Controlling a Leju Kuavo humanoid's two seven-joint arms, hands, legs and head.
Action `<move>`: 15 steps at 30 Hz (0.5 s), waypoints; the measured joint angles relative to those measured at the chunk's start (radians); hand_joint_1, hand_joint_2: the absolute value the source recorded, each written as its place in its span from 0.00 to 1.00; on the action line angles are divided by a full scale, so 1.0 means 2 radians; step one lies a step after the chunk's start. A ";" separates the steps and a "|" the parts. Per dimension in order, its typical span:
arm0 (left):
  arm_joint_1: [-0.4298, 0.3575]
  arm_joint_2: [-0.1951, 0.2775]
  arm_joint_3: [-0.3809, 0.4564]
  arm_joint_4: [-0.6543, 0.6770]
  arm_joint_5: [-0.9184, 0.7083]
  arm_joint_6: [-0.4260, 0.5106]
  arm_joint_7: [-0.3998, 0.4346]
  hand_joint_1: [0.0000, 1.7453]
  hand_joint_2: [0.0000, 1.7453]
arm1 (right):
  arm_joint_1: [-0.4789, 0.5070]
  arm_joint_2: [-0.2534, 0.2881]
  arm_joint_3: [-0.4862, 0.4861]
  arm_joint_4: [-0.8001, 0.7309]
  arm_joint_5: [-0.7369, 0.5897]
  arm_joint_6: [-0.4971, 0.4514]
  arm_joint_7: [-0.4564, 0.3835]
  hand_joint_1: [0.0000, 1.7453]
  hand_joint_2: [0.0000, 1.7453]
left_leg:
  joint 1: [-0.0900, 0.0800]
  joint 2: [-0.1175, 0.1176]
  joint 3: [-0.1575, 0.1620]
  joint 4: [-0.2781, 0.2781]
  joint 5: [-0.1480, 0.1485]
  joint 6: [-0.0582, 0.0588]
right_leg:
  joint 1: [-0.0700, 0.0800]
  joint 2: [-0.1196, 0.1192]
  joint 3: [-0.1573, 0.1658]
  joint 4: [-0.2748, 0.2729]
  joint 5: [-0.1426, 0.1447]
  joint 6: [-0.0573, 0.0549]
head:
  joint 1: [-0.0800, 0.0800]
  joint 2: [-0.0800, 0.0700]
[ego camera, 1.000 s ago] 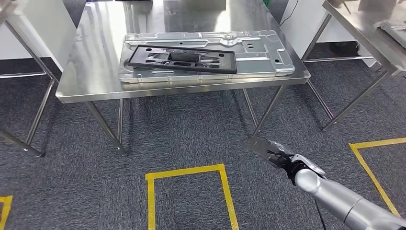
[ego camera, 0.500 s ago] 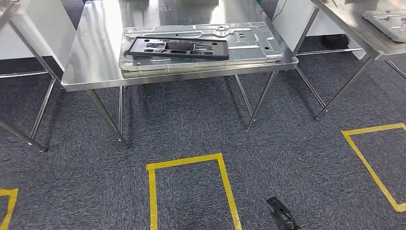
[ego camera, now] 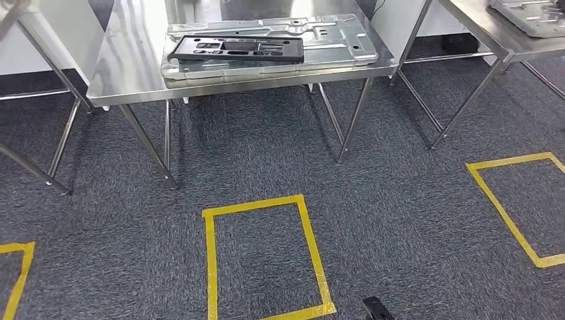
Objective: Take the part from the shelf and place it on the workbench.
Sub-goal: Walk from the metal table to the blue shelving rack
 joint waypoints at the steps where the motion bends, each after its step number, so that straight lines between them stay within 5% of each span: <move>1: 0.001 0.000 -0.001 0.000 -0.001 0.000 0.001 0.00 0.00 | 0.002 0.003 -0.001 0.004 0.002 0.001 -0.008 0.00 1.00 | 0.001 -0.004 -0.003 0.006 -0.014 -0.002 | 0.001 -0.002 -0.006 -0.001 0.007 -0.004 | -0.002 0.000; 4: 0.004 0.002 -0.005 0.000 -0.005 0.000 0.002 0.00 0.00 | 0.005 0.012 -0.001 0.011 0.005 0.001 -0.020 0.00 1.00 | 0.000 -0.013 -0.017 0.078 -0.098 -0.004 | 0.005 -0.005 -0.029 0.002 0.026 -0.014 | -0.013 0.000; 5: 0.004 0.003 -0.006 0.000 -0.007 -0.001 0.002 0.00 0.00 | 0.005 0.015 -0.002 0.013 0.004 0.001 -0.020 0.00 1.00 | -0.001 -0.014 -0.019 0.108 -0.114 -0.003 | 0.007 -0.005 -0.039 0.005 0.032 -0.017 | -0.016 0.000; 6: 0.003 0.004 -0.007 0.000 -0.008 -0.001 0.003 0.00 0.00 | 0.004 0.019 -0.002 0.015 0.003 0.001 -0.017 0.00 1.00 | -0.003 -0.014 -0.016 0.130 -0.115 -0.003 | 0.009 -0.005 -0.051 0.009 0.038 -0.017 | -0.019 0.000; 8: 0.002 0.005 -0.010 0.000 -0.011 -0.001 0.006 0.00 0.00 | 0.003 0.026 -0.004 0.020 -0.002 0.001 -0.007 0.00 1.00 | -0.006 -0.013 0.007 0.136 -0.087 0.001 | 0.011 -0.005 -0.075 0.021 0.047 -0.017 | -0.021 0.000; 10: 0.001 0.007 -0.013 0.000 -0.012 -0.001 0.010 0.00 0.00 | 0.004 0.032 -0.006 0.024 -0.008 0.001 0.002 0.00 1.00 | -0.010 -0.013 0.061 0.086 -0.073 0.007 | 0.013 -0.005 -0.096 0.036 0.053 -0.016 | -0.022 0.000; 12: -0.002 0.008 -0.015 0.000 -0.013 -0.001 0.010 0.00 0.00 | 0.004 0.037 -0.008 0.026 -0.011 0.000 0.005 0.00 1.00 | -0.012 -0.014 0.109 0.020 -0.092 0.012 | 0.014 -0.005 -0.110 0.047 0.061 -0.013 | -0.022 0.000; 13: -0.003 0.009 -0.015 0.000 -0.013 -0.001 0.010 0.00 0.00 | 0.003 0.039 -0.008 0.026 -0.011 0.000 0.005 0.00 1.00 | -0.013 -0.014 0.120 0.001 -0.099 0.014 | 0.015 -0.005 -0.115 0.049 0.066 -0.011 | -0.021 0.000; 15: -0.004 0.009 -0.017 0.000 -0.014 -0.002 0.010 0.00 0.00 | 0.004 0.040 -0.009 0.029 -0.011 -0.002 0.001 0.00 1.00 | -0.011 -0.015 0.114 -0.008 -0.097 0.018 | 0.015 -0.003 -0.121 0.051 0.073 -0.007 | -0.022 0.000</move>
